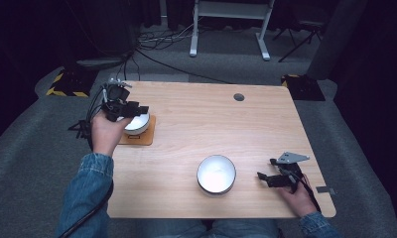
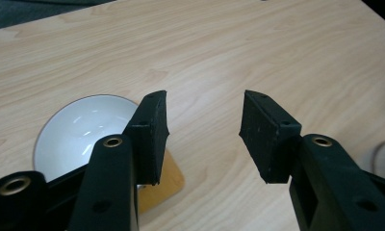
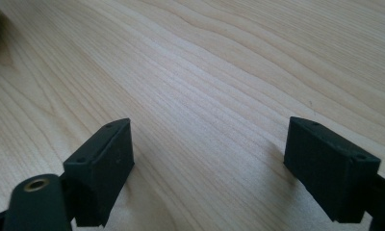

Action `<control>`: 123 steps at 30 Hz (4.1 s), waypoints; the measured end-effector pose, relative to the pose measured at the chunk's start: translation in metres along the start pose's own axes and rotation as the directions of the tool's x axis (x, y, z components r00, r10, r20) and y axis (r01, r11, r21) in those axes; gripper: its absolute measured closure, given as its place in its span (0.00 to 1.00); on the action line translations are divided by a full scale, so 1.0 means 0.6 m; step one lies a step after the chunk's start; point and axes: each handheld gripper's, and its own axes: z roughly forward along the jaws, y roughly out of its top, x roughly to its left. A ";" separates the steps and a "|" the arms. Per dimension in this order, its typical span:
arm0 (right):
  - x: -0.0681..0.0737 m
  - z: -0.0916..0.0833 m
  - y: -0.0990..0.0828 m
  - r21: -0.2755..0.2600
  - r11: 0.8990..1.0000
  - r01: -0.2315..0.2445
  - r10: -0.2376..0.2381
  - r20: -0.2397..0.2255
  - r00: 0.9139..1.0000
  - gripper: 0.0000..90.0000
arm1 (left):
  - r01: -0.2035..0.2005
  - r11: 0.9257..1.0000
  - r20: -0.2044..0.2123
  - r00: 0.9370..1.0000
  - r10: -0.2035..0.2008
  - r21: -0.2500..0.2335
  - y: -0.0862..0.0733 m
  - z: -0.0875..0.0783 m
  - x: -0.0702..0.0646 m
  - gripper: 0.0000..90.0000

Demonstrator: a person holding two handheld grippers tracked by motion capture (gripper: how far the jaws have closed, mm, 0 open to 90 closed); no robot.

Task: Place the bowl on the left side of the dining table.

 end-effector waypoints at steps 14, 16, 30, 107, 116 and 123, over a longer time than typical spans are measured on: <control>0.000 0.000 0.000 0.000 1.000 -0.001 0.001 0.001 1.000 0.20 | -0.167 0.986 0.092 0.982 0.164 0.021 -0.034 -0.030 -0.085 0.57; 0.000 0.000 0.000 0.000 1.000 -0.001 0.001 0.000 1.000 0.20 | -0.178 0.984 0.112 0.978 0.176 0.014 -0.041 -0.032 -0.092 0.57; 0.000 0.000 0.000 0.000 1.000 -0.001 0.001 0.000 1.000 0.20 | -0.227 0.973 0.183 0.956 0.228 -0.027 -0.084 -0.055 -0.126 0.57; 0.002 0.000 0.000 -0.001 1.000 -0.003 0.003 -0.005 1.000 0.20 | -0.335 0.916 0.248 0.927 0.280 0.220 -0.272 0.157 -0.198 0.40; 0.002 -0.001 0.000 0.002 1.000 -0.001 0.002 -0.006 1.000 0.20 | -0.435 0.899 0.276 0.871 0.407 0.049 -0.301 0.179 -0.203 0.10; 0.002 -0.001 0.000 0.001 1.000 0.000 0.000 -0.006 1.000 0.20 | -0.437 0.899 0.270 0.870 0.412 0.037 -0.301 0.184 -0.203 0.05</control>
